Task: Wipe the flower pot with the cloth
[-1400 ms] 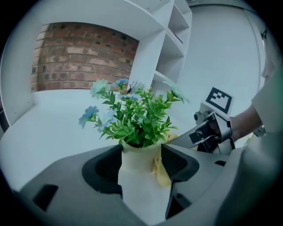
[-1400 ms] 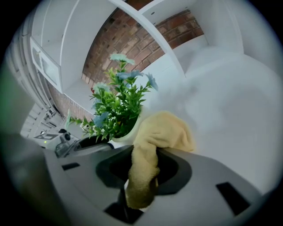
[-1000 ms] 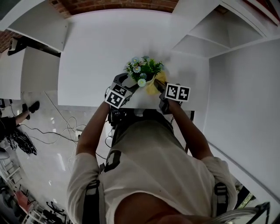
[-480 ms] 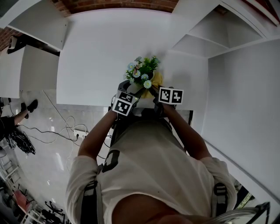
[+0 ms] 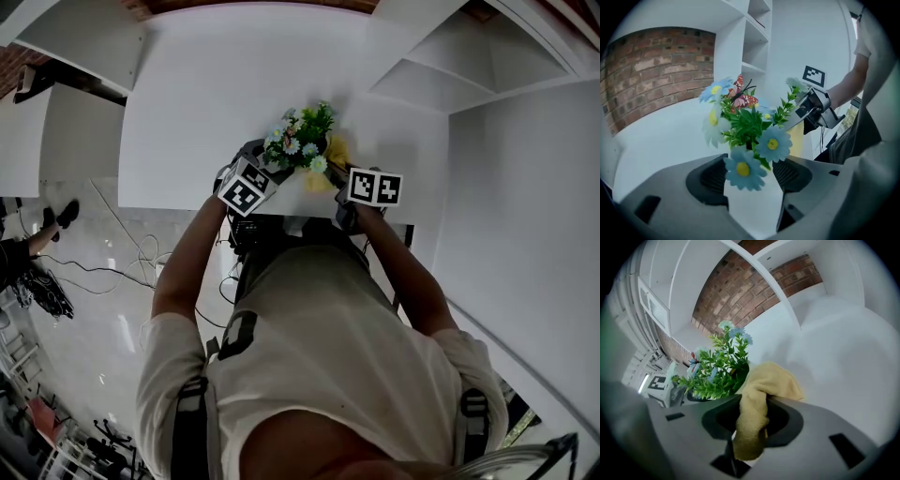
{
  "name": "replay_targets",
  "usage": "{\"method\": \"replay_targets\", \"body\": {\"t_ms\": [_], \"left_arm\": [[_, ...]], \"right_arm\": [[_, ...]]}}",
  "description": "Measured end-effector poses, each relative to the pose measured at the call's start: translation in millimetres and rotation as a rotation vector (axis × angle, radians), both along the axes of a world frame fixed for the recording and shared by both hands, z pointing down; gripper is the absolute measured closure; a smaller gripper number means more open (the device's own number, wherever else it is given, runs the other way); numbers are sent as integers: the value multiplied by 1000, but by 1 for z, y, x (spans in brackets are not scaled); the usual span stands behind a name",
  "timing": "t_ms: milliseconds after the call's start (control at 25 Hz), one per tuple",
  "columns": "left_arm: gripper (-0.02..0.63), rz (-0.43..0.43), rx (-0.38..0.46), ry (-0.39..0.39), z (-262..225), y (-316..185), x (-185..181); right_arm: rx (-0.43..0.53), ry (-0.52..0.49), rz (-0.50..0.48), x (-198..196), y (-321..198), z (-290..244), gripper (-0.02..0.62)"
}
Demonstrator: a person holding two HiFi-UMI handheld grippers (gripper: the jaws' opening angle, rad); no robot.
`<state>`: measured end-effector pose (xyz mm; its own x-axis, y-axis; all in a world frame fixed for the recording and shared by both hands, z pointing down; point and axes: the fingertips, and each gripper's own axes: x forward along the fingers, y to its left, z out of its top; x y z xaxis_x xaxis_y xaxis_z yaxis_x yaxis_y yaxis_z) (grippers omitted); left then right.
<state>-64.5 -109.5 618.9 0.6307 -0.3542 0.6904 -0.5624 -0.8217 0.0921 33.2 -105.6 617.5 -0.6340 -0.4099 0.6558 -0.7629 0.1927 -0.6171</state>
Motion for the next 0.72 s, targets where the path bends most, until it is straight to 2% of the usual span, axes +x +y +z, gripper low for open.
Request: {"method": "replay_targets", "body": {"t_ms": [80,240,360,560,640,720], "left_arm": [[302,20,-6,3,0,-1,6],[322,-13,-19,50,-1,2,18],[324,-89,-27,79,-7,3,21],[325,-275,-77,132,-11,12,26],[325,-307,-102,158,-12,16,28],[325,-300,-139,193,-14,24,29]], "right_arm": [[0,-3,22,3,-6,-2,477],[-3,-25,48,3,-7,-4,477],[-3,-10,-1,-6,4,-2,477],[-30,-20,-25,-16,24,7,477],[-32,-12,-29,-14,27,9,477],[-29,-5,-30,-9,28,10,477]]}}
